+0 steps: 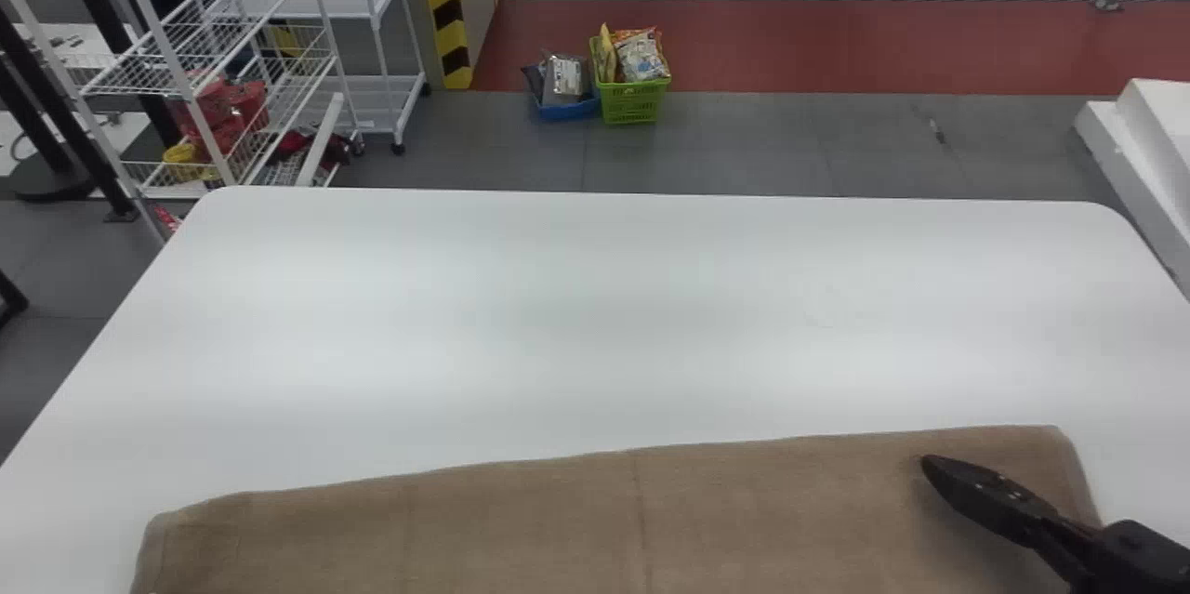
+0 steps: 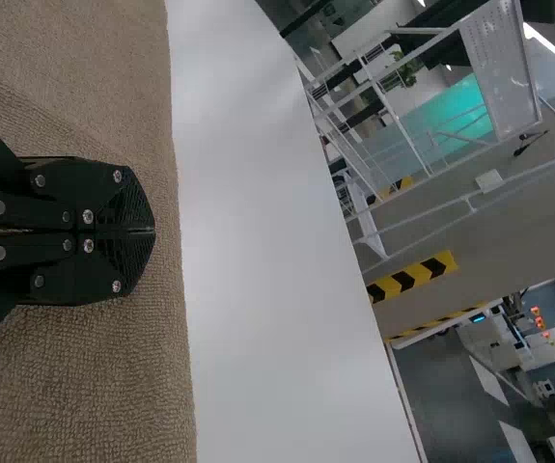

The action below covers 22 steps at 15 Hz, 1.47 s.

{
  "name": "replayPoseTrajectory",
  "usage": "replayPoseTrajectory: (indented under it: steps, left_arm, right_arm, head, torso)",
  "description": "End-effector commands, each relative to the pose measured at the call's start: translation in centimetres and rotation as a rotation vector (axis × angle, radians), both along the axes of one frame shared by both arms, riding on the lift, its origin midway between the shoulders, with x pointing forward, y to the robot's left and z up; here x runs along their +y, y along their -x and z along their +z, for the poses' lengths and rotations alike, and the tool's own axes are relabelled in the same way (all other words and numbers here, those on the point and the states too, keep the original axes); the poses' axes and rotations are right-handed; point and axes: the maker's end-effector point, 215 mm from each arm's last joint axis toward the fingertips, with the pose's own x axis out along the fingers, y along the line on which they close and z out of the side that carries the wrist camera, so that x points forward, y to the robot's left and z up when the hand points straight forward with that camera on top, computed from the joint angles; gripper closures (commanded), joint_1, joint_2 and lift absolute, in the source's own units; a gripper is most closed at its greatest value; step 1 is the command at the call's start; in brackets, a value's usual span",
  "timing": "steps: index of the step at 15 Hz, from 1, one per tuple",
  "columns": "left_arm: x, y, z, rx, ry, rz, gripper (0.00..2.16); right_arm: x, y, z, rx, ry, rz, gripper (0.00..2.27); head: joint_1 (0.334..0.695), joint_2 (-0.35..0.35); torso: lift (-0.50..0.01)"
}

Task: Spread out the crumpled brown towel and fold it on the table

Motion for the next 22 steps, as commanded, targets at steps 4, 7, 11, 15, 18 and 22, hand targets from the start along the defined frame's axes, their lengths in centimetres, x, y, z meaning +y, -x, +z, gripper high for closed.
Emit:
replayPoseTrajectory:
  steps: [4,7,11,15,18,22]
  left_arm:
    - [-0.7,0.1,-1.6,0.042,-0.042,-0.009,0.15]
    - [-0.6,0.2,-2.3,0.058,-0.062,-0.006,0.15]
    - [-0.4,-0.7,-1.4,0.028,-0.056,-0.001,0.15]
    - [0.1,-1.8,-0.5,-0.006,-0.050,0.013,0.57]
    - [1.1,-3.8,0.0,-0.103,-0.122,-0.003,2.06]
    - [1.9,-5.3,-0.3,-0.179,-0.204,-0.022,2.06]
  right_arm:
    - [-0.4,-0.2,0.2,-0.003,0.003,-0.006,1.42]
    - [-0.4,-0.3,0.2,-0.003,0.002,-0.007,1.42]
    - [-0.5,-0.3,0.2,-0.003,0.002,-0.008,1.42]
    - [-0.5,-0.4,0.2,-0.004,0.003,-0.007,1.42]
    - [-0.3,-0.5,0.2,-0.005,0.003,-0.005,1.42]
    - [-0.5,-0.4,0.2,-0.004,0.003,-0.008,1.42]
  head:
    - [0.695,-0.014]
    - [0.695,-0.018]
    - [0.695,-0.019]
    - [0.695,-0.016]
    - [0.695,0.005]
    - [0.695,0.016]
  torso:
    - [-0.127]
    - [-0.127]
    - [-0.127]
    - [-0.127]
    - [-0.127]
    - [-0.127]
